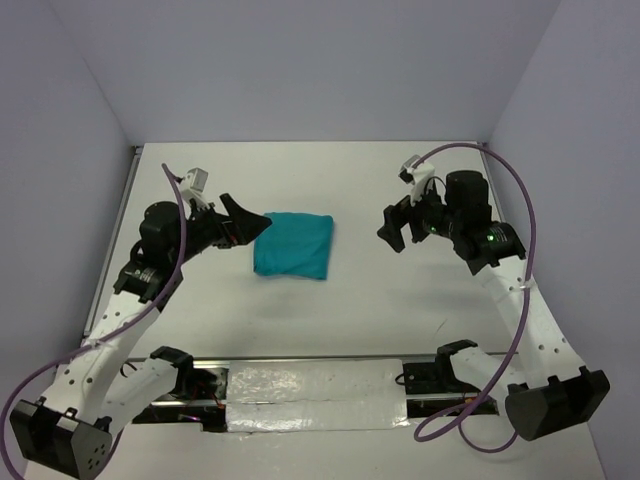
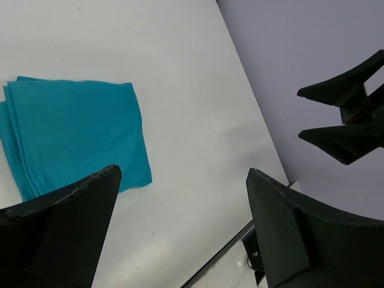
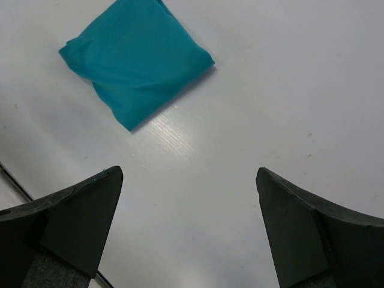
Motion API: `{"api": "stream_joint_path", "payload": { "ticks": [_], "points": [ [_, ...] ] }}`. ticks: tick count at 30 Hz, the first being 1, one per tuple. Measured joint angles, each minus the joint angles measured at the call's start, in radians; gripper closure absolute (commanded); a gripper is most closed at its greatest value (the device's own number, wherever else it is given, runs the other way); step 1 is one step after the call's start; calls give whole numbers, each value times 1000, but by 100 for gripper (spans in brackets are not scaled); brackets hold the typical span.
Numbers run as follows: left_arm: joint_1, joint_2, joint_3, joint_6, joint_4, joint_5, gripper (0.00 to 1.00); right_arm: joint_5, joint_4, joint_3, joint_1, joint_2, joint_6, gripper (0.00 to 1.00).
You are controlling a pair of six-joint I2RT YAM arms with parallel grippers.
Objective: Fold and stack the t-shirts
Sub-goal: Smooth out wrinkles on the folded tshirt
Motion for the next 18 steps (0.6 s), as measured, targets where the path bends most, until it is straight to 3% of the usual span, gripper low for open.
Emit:
{"api": "stream_joint_path", "payload": {
  "ticks": [18],
  "points": [
    [0, -131, -104, -5, -4, -40, 0, 166, 84, -157, -8, -158, 122, 0]
  ]
}}
